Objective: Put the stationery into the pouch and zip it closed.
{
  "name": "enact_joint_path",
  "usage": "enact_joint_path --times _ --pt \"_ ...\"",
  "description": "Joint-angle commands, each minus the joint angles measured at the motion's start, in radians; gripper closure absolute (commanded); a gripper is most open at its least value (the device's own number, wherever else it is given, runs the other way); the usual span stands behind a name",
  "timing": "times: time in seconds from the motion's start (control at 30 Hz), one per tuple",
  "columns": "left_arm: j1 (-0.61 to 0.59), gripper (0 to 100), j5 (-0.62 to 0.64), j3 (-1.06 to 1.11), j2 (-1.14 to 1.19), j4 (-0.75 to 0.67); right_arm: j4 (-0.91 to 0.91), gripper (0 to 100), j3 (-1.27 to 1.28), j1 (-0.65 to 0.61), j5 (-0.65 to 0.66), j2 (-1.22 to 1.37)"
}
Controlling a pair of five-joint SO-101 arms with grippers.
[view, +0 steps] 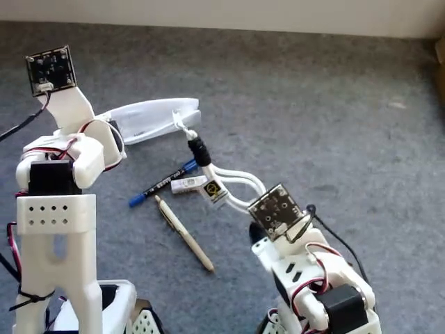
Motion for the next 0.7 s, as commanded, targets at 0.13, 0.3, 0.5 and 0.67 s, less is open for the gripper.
enact_joint_path --times 0.13,0.3,0.5,0.67 --pt "-0.015 99 0.006 0.008 -0.008 -0.02 0.097 99.4 -0.054 0.062 0.101 -0.004" --pt "-0.015 99 0.006 0.025 -0.008 -0.018 0.082 99.4 -0.071 0.171 0.101 -0.01" --pt "-0.01 99 -0.02 0.056 -0.008 -0.021 -0.061 99.4 -0.174 0.213 -0.164 -0.004" --pt "-0.013 99 -0.023 0.088 -0.008 -0.026 -0.254 99.4 -0.185 0.15 -0.311 -0.004"
